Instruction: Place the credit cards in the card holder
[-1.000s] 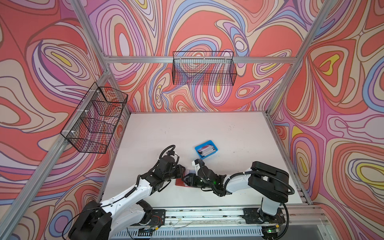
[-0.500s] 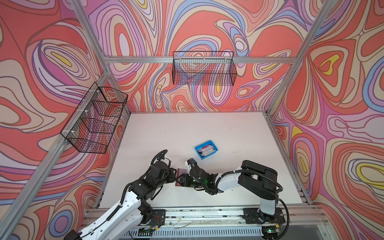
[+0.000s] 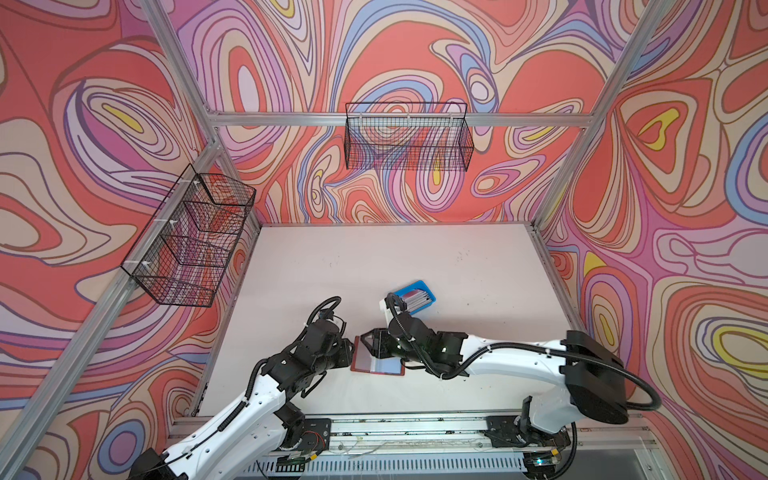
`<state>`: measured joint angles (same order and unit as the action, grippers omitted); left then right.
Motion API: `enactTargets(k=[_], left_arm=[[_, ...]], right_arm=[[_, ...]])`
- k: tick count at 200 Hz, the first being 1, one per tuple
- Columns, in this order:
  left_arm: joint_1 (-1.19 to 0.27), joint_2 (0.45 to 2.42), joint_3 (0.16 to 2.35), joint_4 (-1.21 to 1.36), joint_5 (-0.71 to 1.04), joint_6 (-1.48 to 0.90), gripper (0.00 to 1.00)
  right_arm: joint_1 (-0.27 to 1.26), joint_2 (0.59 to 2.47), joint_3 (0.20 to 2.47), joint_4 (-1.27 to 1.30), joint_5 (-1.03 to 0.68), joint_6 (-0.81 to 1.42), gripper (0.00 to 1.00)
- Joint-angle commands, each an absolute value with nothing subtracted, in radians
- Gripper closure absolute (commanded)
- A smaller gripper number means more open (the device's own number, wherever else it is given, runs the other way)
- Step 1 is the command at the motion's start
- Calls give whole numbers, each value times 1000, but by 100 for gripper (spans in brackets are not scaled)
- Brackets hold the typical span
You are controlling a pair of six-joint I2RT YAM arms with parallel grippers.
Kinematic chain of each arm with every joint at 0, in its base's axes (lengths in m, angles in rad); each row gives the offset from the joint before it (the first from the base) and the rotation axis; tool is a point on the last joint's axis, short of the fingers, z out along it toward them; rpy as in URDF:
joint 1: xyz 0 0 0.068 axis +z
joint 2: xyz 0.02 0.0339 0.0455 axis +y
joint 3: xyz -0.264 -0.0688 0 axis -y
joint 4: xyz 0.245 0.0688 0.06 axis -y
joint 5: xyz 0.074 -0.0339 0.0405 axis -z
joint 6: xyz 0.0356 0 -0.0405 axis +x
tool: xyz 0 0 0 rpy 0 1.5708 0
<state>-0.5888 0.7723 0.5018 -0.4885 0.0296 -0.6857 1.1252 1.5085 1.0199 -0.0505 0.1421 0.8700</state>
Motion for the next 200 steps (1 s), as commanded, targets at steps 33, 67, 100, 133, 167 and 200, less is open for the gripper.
enactTargets(k=[33, 67, 100, 133, 167, 200], left_arm=[[-583, 735, 642, -513, -220, -734, 55], [-584, 646, 530, -228, -148, -734, 49], [-580, 628, 424, -144, -305, -655, 28], [-580, 706, 431, -46, -145, -580, 37], [-580, 768, 471, -88, -171, -579, 36], [-580, 790, 452, -35, -146, -568, 32]], right_arm=[[836, 1492, 1344, -496, 503, 501, 25], [532, 1631, 1400, -541, 256, 430, 22], [450, 1714, 1336, -436, -5, 419, 20], [450, 1805, 1334, -409, 10, 371, 14], [451, 1860, 1347, -425, 6, 412, 20], [452, 1714, 1136, -271, 58, 601, 21]])
